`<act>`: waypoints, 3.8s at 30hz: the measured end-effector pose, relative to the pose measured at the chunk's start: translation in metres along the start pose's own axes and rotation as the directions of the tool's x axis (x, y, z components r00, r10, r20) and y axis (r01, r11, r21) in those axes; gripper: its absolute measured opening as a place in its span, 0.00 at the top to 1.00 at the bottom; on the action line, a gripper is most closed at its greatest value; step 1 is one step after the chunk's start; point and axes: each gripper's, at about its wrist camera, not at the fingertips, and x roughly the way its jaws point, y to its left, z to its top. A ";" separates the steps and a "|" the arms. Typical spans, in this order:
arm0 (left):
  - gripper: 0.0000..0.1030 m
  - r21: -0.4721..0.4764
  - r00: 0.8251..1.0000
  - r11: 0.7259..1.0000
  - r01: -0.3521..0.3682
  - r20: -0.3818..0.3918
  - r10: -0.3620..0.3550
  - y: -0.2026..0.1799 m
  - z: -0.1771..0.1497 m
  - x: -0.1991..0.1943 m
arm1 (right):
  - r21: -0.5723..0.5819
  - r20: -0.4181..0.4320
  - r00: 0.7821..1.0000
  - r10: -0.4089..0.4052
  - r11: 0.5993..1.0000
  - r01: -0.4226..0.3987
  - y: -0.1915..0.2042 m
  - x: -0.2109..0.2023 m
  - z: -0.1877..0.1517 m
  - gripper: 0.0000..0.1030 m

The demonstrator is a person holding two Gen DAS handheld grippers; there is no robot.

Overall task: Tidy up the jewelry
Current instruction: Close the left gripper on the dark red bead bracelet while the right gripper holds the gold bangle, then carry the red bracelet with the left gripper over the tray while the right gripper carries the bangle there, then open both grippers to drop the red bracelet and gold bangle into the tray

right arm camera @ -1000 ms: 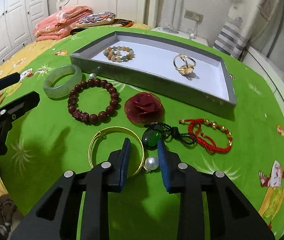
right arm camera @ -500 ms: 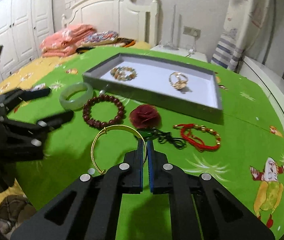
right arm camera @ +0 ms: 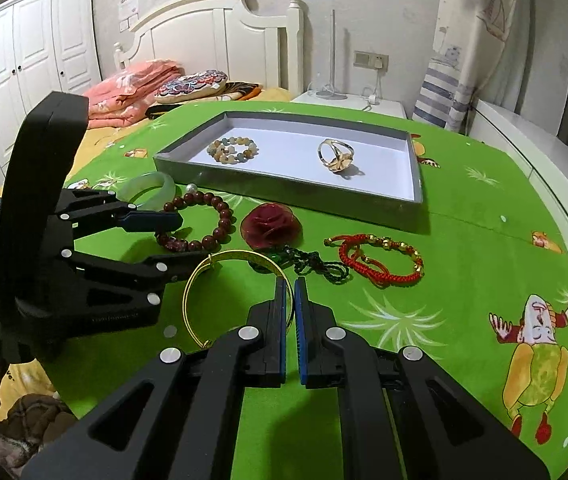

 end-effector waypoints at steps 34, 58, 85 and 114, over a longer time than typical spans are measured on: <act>0.91 -0.237 0.897 0.958 -0.162 0.369 0.243 0.008 0.001 -0.078 | 0.033 0.190 0.979 -0.073 0.997 0.068 0.012 0.004 0.031 0.92; 0.91 -0.203 0.855 0.939 -0.278 0.394 0.338 0.033 0.097 -0.024 | 0.111 0.131 0.972 -0.193 0.978 0.179 -0.028 0.078 0.109 0.92; 0.91 -0.261 0.864 0.911 -0.319 0.315 0.392 0.060 0.124 0.021 | 0.065 0.012 0.967 -0.255 0.965 0.254 -0.043 0.131 0.128 0.92; 0.04 -0.220 0.921 0.922 -0.318 0.157 0.356 0.062 0.033 -0.027 | 0.178 -0.060 0.992 -0.110 0.977 0.119 -0.086 0.078 0.077 0.81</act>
